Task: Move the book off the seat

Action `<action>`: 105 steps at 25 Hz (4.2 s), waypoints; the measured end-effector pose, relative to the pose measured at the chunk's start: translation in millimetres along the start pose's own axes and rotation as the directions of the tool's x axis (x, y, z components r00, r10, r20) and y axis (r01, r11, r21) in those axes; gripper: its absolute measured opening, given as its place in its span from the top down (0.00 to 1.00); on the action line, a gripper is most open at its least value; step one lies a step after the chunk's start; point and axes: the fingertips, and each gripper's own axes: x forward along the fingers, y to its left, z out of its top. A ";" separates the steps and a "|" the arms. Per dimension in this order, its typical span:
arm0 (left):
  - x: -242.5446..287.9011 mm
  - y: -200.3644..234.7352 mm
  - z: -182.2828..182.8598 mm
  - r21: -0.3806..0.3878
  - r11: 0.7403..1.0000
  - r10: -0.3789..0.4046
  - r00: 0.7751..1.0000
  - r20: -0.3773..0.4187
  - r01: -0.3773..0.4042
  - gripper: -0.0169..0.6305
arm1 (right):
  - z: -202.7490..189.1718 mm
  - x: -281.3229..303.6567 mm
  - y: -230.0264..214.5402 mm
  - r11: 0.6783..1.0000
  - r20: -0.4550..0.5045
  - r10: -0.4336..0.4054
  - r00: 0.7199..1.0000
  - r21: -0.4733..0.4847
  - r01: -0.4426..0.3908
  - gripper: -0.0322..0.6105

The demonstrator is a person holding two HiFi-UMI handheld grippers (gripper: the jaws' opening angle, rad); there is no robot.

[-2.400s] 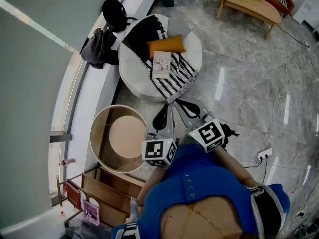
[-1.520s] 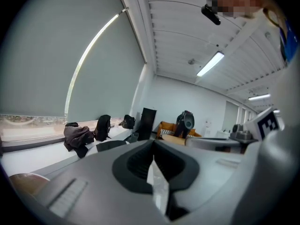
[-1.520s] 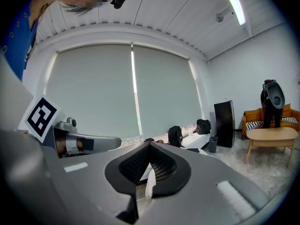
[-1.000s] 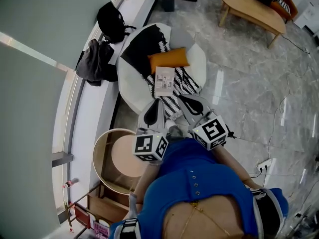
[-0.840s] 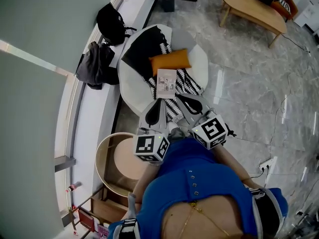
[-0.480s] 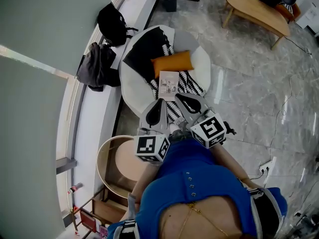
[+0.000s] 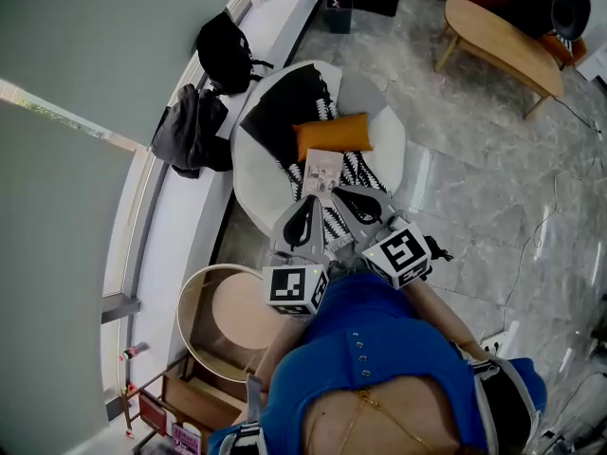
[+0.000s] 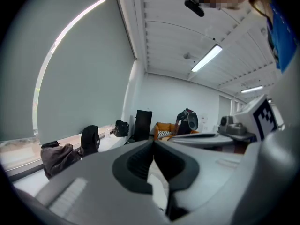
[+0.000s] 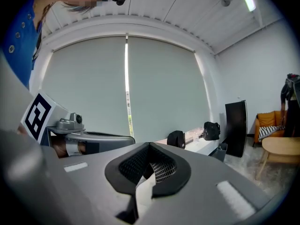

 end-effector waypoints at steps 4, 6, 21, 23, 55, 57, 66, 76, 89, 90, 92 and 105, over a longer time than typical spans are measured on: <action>10.6 -4.7 5.5 -0.010 0.999 0.030 0.999 0.012 -0.030 0.97 | 1.9 0.7 -16.2 1.000 -0.017 0.027 0.999 -0.010 -0.028 0.95; 14.1 -4.0 4.7 -0.013 0.999 0.047 0.999 0.009 -0.047 0.97 | 0.8 2.1 -19.1 0.998 -0.020 0.064 0.998 0.017 -0.064 0.95; 25.7 -1.7 -2.0 -0.048 0.993 0.106 0.994 -0.014 -0.106 0.97 | 1.0 6.9 -22.2 0.986 -0.025 0.166 0.986 0.010 -0.166 0.95; 26.6 -2.2 -2.6 -0.057 0.993 0.103 0.995 -0.017 -0.104 0.97 | 1.2 7.5 -22.8 0.986 -0.024 0.166 0.986 0.013 -0.166 0.95; 37.1 6.5 -20.7 -0.097 0.993 0.053 0.995 -0.080 -0.061 0.97 | -15.3 28.1 -17.5 0.984 -0.094 0.179 0.979 0.041 -0.176 0.95; 39.8 7.9 -24.4 -0.094 0.994 0.051 0.995 -0.089 -0.060 0.97 | -18.7 30.8 -20.3 0.984 -0.100 0.175 0.979 0.050 -0.170 0.95; 73.0 28.2 -57.1 -0.125 0.991 0.019 0.985 -0.170 -0.041 0.97 | -45.4 60.2 -46.9 0.984 -0.152 0.157 0.976 0.110 -0.141 0.95; 162.8 106.5 -162.9 -0.164 0.983 0.029 0.953 -0.303 -0.082 0.97 | -166.1 155.4 -117.6 0.980 -0.286 0.095 0.953 0.197 -0.039 0.95; 298.9 224.1 -517.0 -0.112 0.989 0.022 0.853 -0.522 -0.094 0.97 | -538.5 279.0 -231.7 0.935 -0.506 -0.009 0.863 0.302 0.186 0.95; 303.9 232.5 -545.3 -0.114 0.988 0.023 0.838 -0.545 -0.102 0.97 | -564.1 281.5 -235.1 0.935 -0.519 0.002 0.855 0.304 0.182 0.95; 309.8 248.4 -594.8 -0.138 0.983 0.017 0.815 -0.579 -0.118 0.96 | -611.0 284.9 -239.2 0.930 -0.539 0.029 0.842 0.323 0.174 0.94; 321.2 283.5 -756.7 -0.125 0.989 -0.143 0.685 -0.715 0.077 0.57 | -803.9 300.6 -231.5 0.821 -0.600 0.198 0.775 0.534 0.204 0.53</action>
